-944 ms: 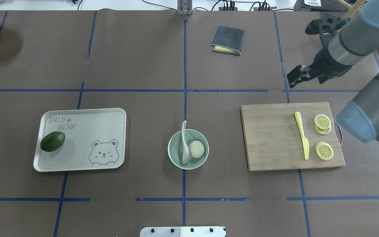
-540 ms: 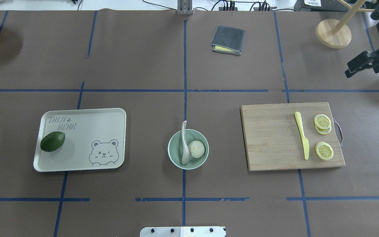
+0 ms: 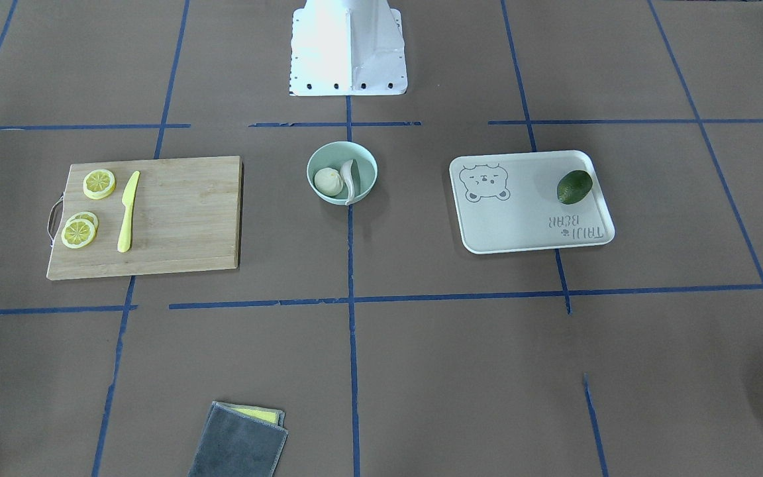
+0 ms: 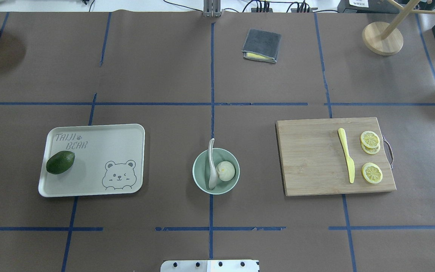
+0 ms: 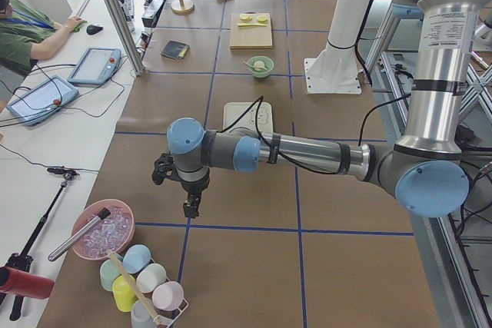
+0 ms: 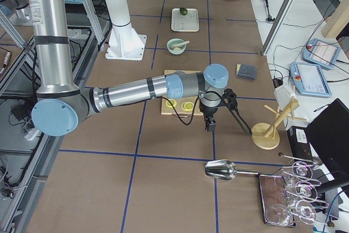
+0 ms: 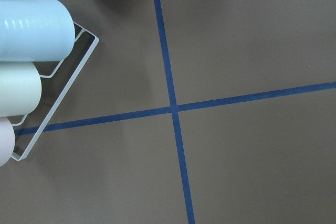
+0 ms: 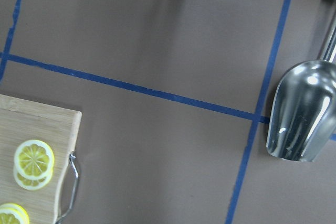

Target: Put spoon and bun in bowl

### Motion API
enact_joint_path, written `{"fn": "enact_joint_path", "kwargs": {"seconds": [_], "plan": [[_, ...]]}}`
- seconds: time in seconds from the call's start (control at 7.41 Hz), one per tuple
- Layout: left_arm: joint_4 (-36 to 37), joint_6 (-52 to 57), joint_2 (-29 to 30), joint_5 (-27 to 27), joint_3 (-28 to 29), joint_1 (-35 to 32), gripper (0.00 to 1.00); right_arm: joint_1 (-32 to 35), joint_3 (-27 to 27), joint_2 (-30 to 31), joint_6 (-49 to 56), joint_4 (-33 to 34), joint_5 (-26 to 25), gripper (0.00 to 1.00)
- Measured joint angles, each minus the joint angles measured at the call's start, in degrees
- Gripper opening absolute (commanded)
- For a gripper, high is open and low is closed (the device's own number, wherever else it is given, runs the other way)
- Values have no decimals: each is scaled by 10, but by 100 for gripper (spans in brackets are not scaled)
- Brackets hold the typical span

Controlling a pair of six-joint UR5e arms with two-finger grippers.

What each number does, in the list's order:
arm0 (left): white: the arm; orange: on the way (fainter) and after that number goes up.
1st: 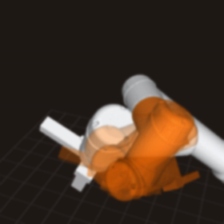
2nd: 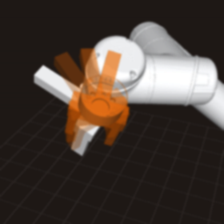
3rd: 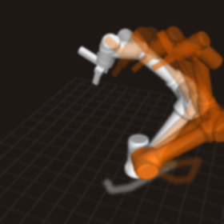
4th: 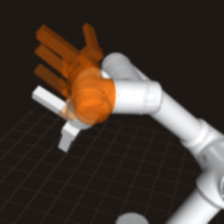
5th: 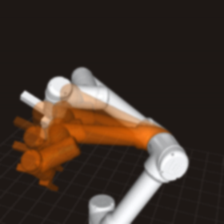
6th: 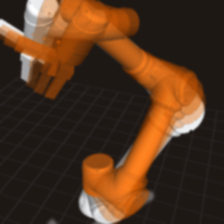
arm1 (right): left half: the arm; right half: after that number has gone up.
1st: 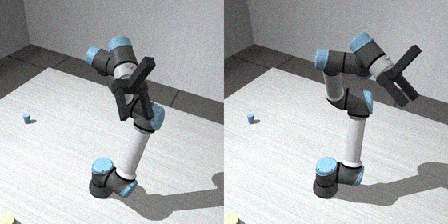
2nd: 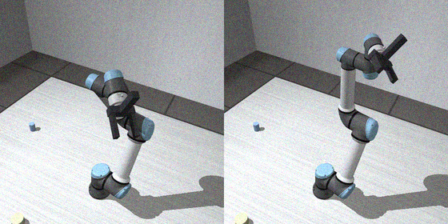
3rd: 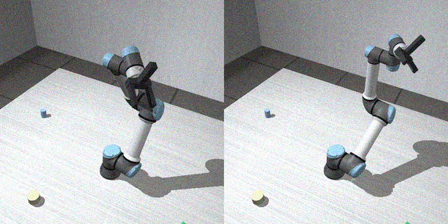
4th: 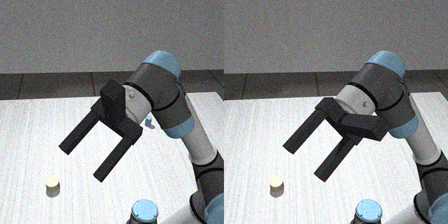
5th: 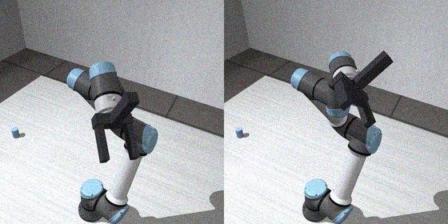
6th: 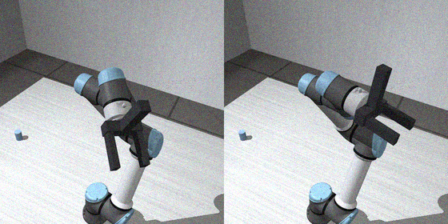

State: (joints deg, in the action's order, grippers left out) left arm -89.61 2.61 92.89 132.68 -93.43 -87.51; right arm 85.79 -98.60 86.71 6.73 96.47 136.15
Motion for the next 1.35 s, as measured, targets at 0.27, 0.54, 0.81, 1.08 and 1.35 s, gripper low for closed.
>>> {"fn": "enact_joint_path", "kwargs": {"seconds": [0.27, 0.54, 0.81, 1.08, 1.35], "plan": [[-1, 0, -8, 1, 1, 0, 100, 31, 45, 6, 62, -3, 7, 100], [-3, 0, -17, 0, 0, 0, 100, 38, 69, 10, 71, -18, 4, 100], [-5, 1, -28, -2, 0, 0, 100, 38, 103, 12, 62, -54, 1, 100], [-5, 1, -32, -2, 0, 0, 100, 39, 118, 10, -22, -87, 1, 100], [-5, 0, -33, 0, 1, 0, 100, 39, 119, 8, -80, -106, 4, 100]]}}
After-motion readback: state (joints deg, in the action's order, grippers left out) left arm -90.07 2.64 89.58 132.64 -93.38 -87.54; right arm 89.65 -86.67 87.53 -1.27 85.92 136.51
